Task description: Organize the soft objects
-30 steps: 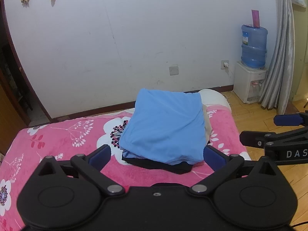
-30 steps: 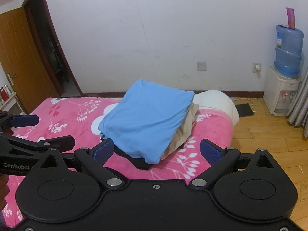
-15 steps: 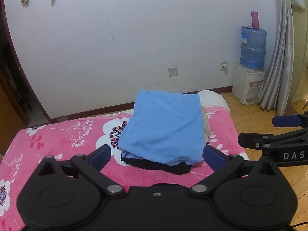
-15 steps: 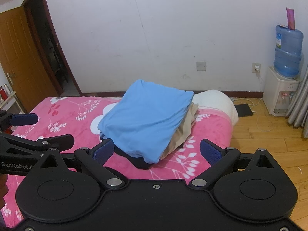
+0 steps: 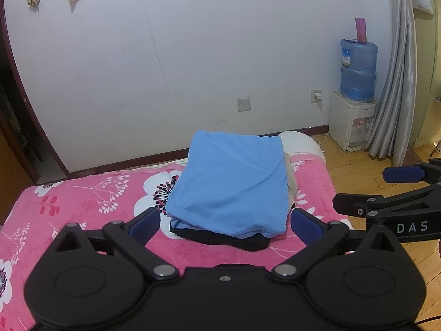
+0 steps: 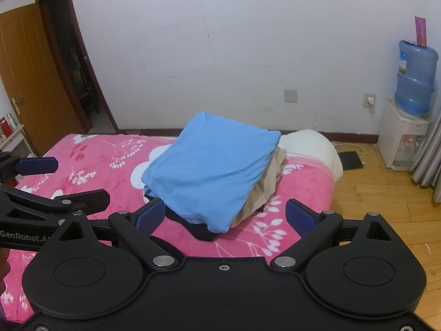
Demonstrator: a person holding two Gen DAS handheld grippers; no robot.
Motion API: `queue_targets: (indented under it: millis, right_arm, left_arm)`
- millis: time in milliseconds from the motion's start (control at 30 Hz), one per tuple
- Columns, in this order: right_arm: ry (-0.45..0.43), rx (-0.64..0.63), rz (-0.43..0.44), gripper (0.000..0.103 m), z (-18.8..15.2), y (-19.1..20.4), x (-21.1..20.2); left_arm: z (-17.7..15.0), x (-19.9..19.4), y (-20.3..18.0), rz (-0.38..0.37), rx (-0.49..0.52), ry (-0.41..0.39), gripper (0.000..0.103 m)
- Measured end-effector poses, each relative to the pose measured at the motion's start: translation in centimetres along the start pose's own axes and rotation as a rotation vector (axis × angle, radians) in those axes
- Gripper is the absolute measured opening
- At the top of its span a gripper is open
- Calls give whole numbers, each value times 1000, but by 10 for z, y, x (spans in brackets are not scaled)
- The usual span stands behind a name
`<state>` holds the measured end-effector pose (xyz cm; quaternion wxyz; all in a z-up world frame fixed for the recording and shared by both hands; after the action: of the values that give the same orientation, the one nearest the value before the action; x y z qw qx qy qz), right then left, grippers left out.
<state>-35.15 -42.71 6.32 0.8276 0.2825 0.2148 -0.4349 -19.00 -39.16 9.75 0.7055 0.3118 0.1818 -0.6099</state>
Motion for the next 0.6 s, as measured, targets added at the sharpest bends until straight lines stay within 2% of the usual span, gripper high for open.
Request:
queue_targets:
  millis: [367,600]
  right_arm:
    - [8,10,23,96,-2,0,2]
    - [12,0,26,96,-4,3,4]
  left_arm:
    - [-1,2,5,28,-5,11,92]
    - [-1,2,6,26,-12,14,91]
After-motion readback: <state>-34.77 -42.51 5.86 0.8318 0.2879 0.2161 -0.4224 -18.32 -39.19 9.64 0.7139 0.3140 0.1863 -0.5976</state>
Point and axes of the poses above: each gripper's, at about its wrist camera, not at the fingertips, and x roughly the way its jaws point, y to its left, z to its top, the point moved 7 cm from there along x, roughly the way its jaws point, and after that the axes turned 2 degrees about z, right-handed, at the moved point
